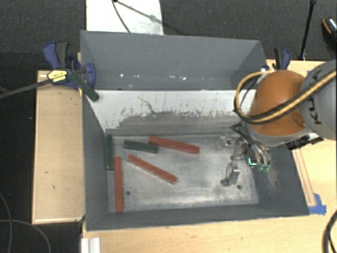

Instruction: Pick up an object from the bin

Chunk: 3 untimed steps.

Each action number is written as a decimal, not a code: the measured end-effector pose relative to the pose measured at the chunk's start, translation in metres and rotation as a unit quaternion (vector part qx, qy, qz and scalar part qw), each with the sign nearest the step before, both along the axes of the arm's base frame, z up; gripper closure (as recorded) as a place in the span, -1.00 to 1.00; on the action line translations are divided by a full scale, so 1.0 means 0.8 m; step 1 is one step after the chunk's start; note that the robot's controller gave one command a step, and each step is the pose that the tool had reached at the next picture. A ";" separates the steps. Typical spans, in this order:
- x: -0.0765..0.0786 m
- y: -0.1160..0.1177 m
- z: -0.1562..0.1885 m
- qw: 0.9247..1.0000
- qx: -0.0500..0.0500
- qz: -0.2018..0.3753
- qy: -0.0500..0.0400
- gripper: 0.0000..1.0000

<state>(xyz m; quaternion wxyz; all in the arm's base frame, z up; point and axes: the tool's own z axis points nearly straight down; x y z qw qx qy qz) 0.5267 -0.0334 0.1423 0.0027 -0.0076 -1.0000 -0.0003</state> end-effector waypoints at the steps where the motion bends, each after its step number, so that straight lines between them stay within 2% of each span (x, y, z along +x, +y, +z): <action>1: 0.069 0.026 -0.059 0.993 0.000 -0.115 -0.004 -1.00; 2: 0.063 0.110 -0.091 0.999 0.001 -0.043 -0.003 -1.00; 3: 0.064 0.106 -0.089 0.999 0.000 -0.044 -0.004 1.00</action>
Offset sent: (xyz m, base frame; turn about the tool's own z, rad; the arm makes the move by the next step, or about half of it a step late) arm 0.0548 0.0196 -0.0465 0.2312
